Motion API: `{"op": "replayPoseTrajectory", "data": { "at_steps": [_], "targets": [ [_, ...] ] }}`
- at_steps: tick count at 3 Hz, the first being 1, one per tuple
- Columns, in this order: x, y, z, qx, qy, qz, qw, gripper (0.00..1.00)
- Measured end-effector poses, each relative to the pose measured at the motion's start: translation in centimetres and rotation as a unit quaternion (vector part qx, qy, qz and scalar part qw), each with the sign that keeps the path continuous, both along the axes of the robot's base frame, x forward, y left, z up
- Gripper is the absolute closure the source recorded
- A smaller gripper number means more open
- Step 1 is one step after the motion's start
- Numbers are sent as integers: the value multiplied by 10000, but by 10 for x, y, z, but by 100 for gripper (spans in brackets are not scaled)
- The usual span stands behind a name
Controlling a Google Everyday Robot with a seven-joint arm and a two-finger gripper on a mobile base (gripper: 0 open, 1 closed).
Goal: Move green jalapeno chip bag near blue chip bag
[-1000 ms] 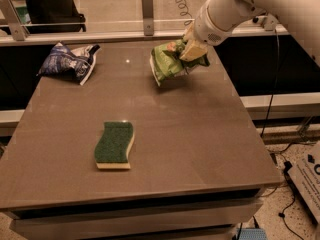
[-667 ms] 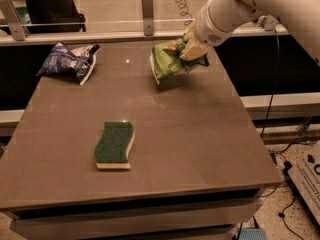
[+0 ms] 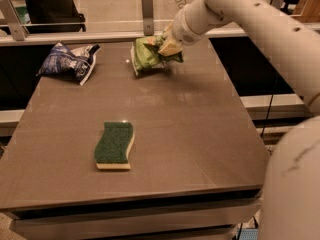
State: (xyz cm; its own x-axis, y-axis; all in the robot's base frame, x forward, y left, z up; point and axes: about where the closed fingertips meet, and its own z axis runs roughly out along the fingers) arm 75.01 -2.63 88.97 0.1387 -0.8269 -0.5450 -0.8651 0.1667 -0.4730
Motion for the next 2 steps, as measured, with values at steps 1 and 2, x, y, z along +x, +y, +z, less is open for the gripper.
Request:
{"op": "replayPoseTrajectory", "data": {
  "at_steps": [1, 2],
  "targets": [
    [30, 40, -13, 205, 1, 221, 9995, 100],
    [46, 76, -12, 410, -55, 487, 9980, 100]
  ]
}}
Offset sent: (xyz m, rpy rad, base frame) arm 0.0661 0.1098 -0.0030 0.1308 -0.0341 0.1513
